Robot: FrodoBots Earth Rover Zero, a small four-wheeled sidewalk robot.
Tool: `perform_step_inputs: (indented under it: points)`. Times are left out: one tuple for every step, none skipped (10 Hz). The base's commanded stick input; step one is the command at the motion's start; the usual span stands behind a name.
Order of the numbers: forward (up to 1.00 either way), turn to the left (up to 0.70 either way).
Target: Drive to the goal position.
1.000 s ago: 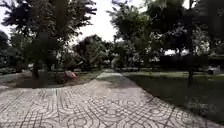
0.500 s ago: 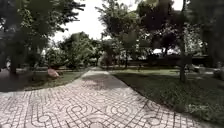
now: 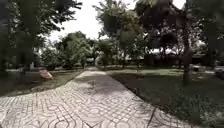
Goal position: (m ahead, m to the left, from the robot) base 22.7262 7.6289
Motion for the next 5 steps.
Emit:
perform_step_inputs:
  points:
    - [0.70,0.12]
    - [0.70,0.27]
    - [0.70,0.15]
    - [0.70,0.00]
    - [0.70,0.00]
